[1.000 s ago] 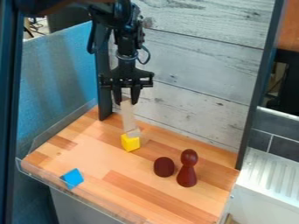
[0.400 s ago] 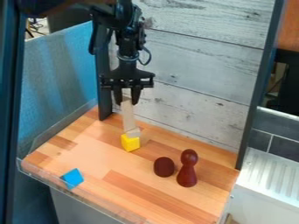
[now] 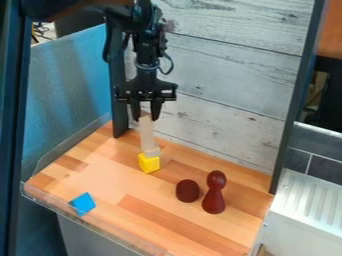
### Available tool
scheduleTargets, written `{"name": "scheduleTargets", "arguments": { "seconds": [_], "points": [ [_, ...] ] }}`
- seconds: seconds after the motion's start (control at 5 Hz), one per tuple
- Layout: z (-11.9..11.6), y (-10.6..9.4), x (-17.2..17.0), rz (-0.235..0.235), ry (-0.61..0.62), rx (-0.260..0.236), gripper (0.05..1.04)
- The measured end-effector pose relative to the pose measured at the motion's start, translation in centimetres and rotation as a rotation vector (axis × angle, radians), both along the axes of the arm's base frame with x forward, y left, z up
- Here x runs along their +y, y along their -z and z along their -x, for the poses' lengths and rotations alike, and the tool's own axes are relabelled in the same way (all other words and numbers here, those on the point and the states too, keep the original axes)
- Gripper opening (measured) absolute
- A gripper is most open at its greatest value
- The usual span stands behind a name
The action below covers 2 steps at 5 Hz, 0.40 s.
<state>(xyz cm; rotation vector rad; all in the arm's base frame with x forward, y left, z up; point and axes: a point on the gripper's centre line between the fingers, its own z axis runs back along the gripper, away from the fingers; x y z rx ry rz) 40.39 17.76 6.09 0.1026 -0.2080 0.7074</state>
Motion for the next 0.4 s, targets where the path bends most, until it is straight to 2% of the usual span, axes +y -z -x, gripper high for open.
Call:
{"name": "scheduleTargets", "arguments": {
  "seconds": [0.2, 0.4],
  "points": [
    [0.06, 0.04, -0.19, 0.012, 0.006, 0.005, 0.534],
    [0.14, 0.69, -0.27, 0.019, 0.011, 0.019, 0.836]
  ]
}}
